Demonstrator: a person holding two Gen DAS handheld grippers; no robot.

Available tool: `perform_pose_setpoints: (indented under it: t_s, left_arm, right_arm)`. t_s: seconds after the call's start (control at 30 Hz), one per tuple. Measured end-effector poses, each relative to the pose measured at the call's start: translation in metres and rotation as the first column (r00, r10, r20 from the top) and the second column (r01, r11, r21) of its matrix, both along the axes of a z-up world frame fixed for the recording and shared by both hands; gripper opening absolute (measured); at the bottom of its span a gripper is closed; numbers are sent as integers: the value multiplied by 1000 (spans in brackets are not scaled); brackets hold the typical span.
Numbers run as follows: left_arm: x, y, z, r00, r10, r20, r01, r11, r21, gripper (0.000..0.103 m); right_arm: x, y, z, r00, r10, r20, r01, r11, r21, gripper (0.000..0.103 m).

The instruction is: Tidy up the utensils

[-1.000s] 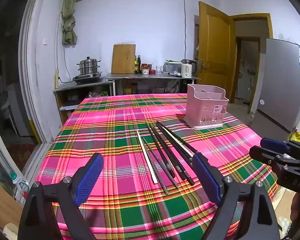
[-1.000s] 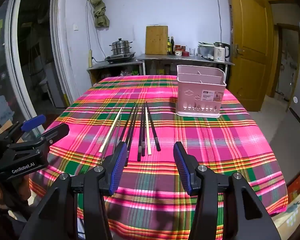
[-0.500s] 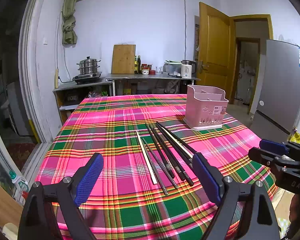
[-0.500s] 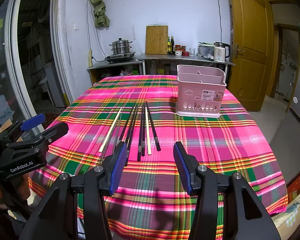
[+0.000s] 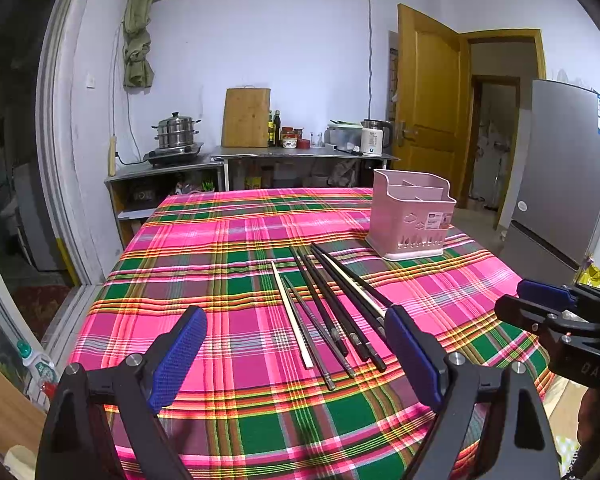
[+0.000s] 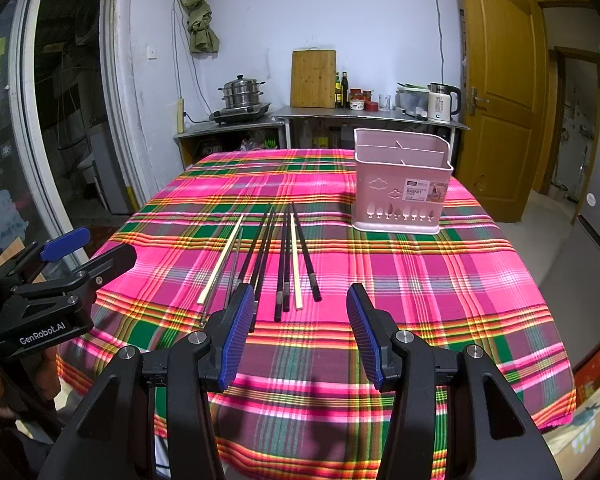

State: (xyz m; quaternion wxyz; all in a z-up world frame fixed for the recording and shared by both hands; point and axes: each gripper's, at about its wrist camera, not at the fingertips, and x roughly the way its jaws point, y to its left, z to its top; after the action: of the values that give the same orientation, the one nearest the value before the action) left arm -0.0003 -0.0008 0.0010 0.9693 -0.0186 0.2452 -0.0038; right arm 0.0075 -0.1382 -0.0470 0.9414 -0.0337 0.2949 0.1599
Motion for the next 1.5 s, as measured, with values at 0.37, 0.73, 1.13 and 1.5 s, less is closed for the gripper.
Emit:
perform_pose_setpoints:
  t_s: [0.37,0.73,1.13,1.5]
  left_arm:
    - [0,0,0,1000,-1,-1,1,1000,-2,90]
    - [0,-1,0,1000,-1,-3,1,1000,-4,90]
    - [4,-1,-5,1000,-4,-14,4,1000,-11,90]
    - [5,-1,-7,1000,-8,-16,7,1000,-11,90]
  right_arm:
    - [0,0,-1,1000,0,0,0,1000,-2,49]
    - [0,0,1,1000,0,-2,0,1000,-2,49]
    - [3,-1,-8,1000,1,-9,-1,1000,-3,49]
    - [6,-2,-8,1000,0,-20,0,1000,-2,49]
